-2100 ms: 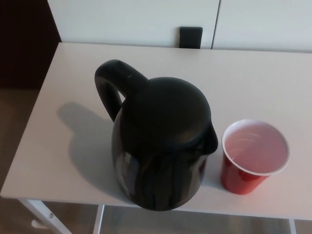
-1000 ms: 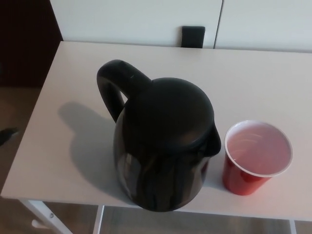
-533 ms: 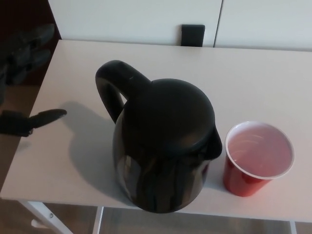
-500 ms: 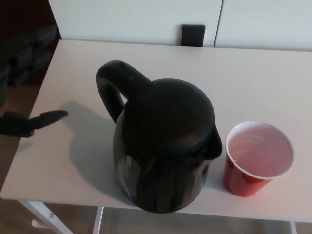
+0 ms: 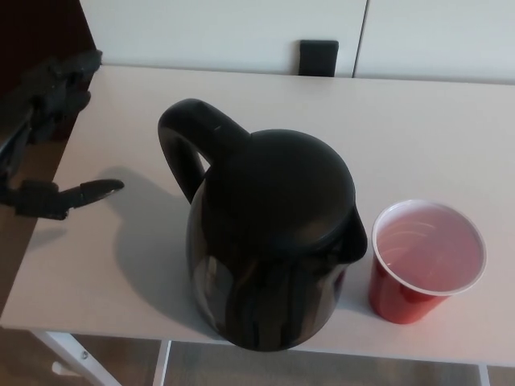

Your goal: The robot walk towards a table in front and uses its left hand to pick up the pot from the base and pour water to the cup on the right hand side

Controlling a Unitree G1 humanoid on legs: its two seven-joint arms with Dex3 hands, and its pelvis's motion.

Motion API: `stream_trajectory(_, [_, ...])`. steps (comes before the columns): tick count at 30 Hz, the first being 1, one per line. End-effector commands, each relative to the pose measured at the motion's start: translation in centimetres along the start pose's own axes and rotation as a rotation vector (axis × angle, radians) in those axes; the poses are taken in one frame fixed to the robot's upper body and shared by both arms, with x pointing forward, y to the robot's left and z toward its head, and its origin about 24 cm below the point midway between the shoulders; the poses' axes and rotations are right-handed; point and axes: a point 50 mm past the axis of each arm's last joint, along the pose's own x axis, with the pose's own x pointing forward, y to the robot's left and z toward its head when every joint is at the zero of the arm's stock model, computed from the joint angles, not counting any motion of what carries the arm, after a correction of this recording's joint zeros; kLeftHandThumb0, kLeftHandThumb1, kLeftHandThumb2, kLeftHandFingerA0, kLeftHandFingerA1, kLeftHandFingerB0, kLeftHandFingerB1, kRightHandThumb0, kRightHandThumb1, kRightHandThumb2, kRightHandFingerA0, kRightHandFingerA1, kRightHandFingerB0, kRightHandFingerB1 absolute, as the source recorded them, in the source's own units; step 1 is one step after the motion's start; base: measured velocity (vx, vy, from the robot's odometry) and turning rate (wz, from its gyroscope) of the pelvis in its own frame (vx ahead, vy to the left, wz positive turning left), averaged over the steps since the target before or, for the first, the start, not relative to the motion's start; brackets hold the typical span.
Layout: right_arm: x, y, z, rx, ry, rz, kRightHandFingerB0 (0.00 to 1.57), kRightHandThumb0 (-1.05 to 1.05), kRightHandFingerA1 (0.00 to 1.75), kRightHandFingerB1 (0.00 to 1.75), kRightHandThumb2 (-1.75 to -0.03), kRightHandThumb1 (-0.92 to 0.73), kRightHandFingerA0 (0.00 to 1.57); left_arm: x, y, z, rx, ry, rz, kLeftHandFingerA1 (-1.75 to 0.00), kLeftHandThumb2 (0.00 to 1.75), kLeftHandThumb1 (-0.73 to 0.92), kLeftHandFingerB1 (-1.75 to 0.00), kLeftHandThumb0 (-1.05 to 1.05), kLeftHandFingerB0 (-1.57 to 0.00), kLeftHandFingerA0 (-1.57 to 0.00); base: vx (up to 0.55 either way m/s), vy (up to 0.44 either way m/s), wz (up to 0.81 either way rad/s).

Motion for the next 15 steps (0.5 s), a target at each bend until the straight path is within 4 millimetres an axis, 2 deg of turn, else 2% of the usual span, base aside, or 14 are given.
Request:
stream_trajectory(1, [0.0, -0.3, 0.6, -0.008, -0.004, -0.026, 0.21, -0.43, 0.57, 0.29, -0.57, -0.57, 0.59, 0.3, 0.1, 0.1, 0.023, 0.026, 0.023, -0.32, 0.55, 0.46, -0.21, -0.48, -0.05, -0.12, 0.0, 0.0, 0.0])
stream_trajectory(2, [-0.1, -0.5, 0.4, -0.024, 0.001, -0.029, 0.21, -0.44, 0.52, 0.29, -0.57, -0.57, 0.52, 0.7, -0.6, 0.5, 0.024, 0.021, 0.021, -0.48, 0.85, 0.31, -0.49, -0.27, 0.0, 0.0, 0.0, 0.0, 0.0])
stream_trajectory(4, [-0.1, -0.5, 0.3, -0.03, 0.002, -0.029, 0.21, -0.44, 0.52, 0.29, -0.57, -0.57, 0.52, 0.9, -0.9, 0.7, 0.026, 0.019, 0.022, -0.48, 0.85, 0.31, -0.49, -0.27, 0.0, 0.0, 0.0, 0.0, 0.0])
stream_trajectory(5, [0.0, -0.4, 0.4, -0.027, 0.001, -0.025, 0.19, -0.42, 0.51, 0.28, -0.57, -0.57, 0.51, 1.0, -1.1, 0.8, 0.027, 0.017, 0.03, -0.4, 0.62, 0.39, -0.29, -0.46, -0.09, -0.21, 0.0, 0.0, 0.0])
stream_trajectory(9, [0.0, -0.3, 0.4, -0.024, 0.0, -0.021, 0.19, -0.42, 0.51, 0.28, -0.57, -0.57, 0.51, 1.3, -1.4, 0.9, 0.028, 0.017, 0.044, -0.4, 0.62, 0.39, -0.29, -0.46, -0.09, -0.21, 0.0, 0.0, 0.0])
stream_trajectory(10, [0.0, -0.2, 0.5, -0.024, -0.009, -0.013, 0.21, -0.43, 0.56, 0.29, -0.57, -0.56, 0.52, 1.8, -1.9, 1.0, 0.017, 0.01, 0.067, -0.5, 0.86, 0.31, -0.5, -0.22, -0.07, -0.09, 0.0, 0.0, 0.0])
stream_trajectory(11, [0.1, -0.1, 0.6, -0.026, -0.013, -0.007, 0.16, -0.51, 0.65, 0.42, -0.77, -0.43, 0.51, 2.1, -2.2, 1.1, 0.016, 0.007, 0.081, -0.51, 0.86, 0.31, -0.5, -0.22, -0.08, -0.1, 0.0, 0.0, 0.0])
stream_trajectory(14, [0.1, 0.0, 0.6, -0.03, -0.014, -0.004, 0.16, -0.51, 0.65, 0.42, -0.77, -0.43, 0.51, 2.3, -2.3, 1.2, 0.022, 0.009, 0.09, -0.51, 0.86, 0.31, -0.5, -0.22, -0.08, -0.1, 0.0, 0.0, 0.0])
stream_trajectory(15, [0.2, 0.1, 0.9, -0.039, -0.015, -0.006, 0.21, -0.45, 0.55, 0.29, -0.57, -0.55, 0.54, 2.6, -2.6, 1.3, 0.011, 0.013, 0.084, -0.51, 0.87, 0.35, -0.5, -0.19, -0.07, -0.09, 0.0, 0.0, 0.0])
